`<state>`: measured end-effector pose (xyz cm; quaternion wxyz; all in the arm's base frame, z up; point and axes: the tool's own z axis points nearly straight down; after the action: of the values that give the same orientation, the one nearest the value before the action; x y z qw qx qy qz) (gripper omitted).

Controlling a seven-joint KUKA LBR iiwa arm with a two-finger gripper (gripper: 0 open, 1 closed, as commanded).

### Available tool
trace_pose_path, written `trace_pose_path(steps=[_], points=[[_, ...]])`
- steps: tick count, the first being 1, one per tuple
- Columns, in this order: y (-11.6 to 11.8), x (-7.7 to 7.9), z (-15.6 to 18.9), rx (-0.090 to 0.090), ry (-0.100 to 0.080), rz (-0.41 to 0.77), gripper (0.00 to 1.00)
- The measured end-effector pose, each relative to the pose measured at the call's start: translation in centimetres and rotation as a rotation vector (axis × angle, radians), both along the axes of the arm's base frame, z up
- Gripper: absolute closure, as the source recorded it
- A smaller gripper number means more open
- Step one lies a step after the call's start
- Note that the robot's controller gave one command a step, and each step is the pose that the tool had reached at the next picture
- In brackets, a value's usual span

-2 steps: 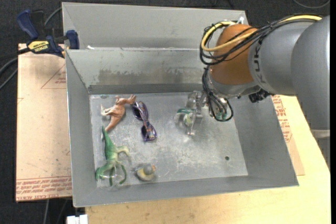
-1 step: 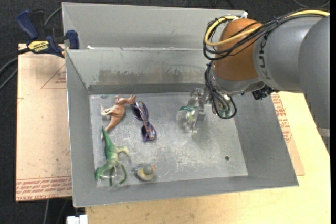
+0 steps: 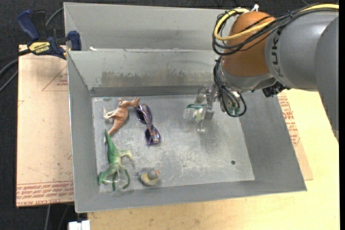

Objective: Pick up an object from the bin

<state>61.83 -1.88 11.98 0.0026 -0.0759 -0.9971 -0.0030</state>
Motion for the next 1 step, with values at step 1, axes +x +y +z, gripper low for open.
trace_pose_path(steps=[1], points=[[0.01,0.04,1.93,0.0,-0.001,0.0,1.0]])
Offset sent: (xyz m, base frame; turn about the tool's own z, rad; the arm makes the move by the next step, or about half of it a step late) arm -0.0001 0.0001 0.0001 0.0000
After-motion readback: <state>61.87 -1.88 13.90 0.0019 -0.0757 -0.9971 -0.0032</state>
